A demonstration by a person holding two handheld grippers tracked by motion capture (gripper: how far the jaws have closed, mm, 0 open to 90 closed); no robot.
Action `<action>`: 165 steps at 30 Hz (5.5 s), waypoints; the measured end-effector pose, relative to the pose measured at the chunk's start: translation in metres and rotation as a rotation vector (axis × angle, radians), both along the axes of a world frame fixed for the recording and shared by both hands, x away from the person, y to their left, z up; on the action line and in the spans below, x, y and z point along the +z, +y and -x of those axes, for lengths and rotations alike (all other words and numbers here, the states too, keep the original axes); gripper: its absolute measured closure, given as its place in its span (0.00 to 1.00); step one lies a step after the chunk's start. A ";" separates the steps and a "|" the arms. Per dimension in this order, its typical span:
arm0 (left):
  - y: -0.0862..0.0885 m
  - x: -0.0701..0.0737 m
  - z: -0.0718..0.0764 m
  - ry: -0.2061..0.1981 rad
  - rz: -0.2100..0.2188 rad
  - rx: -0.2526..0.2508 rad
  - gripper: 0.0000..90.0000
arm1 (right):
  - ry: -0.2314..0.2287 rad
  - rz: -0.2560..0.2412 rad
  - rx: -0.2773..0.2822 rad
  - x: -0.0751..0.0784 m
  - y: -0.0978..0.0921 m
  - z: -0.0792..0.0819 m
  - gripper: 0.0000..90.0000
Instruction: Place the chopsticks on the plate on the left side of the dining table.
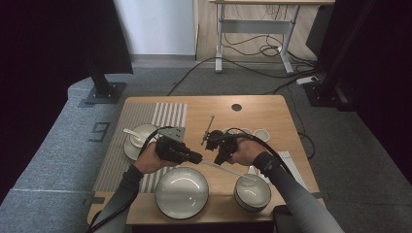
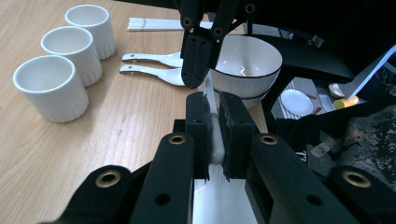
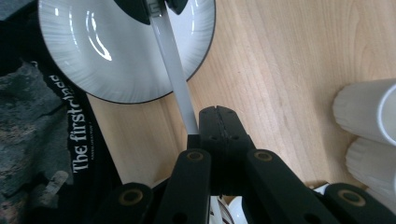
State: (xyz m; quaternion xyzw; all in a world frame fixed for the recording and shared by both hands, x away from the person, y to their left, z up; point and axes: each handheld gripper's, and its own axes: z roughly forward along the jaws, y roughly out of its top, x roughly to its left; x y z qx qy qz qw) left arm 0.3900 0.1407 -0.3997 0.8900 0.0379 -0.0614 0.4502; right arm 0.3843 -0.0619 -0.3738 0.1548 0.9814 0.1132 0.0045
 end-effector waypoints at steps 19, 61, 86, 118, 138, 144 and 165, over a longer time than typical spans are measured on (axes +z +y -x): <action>0.026 0.010 -0.002 0.021 0.116 0.048 0.93 | -0.039 -0.008 -0.094 0.003 -0.029 -0.008 0.82; 0.113 -0.005 0.007 -0.050 0.167 0.453 0.93 | -0.166 -0.152 -0.431 -0.031 -0.106 -0.016 0.30; 0.160 -0.033 0.011 -0.076 0.177 0.659 0.93 | -0.233 -0.500 -0.555 -0.060 -0.159 0.017 0.16; 0.215 -0.080 0.043 -0.114 0.168 0.834 0.93 | -0.201 -0.520 -0.608 -0.084 -0.183 0.027 0.19; 0.227 -0.105 0.049 -0.074 0.115 0.830 0.93 | -0.183 -0.514 -0.609 -0.085 -0.187 0.027 0.20; 0.227 -0.113 0.049 -0.062 0.088 0.829 0.93 | -0.181 -0.511 -0.607 -0.085 -0.187 0.027 0.21; 0.224 -0.132 0.044 -0.063 -0.029 0.803 0.92 | -0.189 -0.523 -0.620 -0.085 -0.192 0.028 0.21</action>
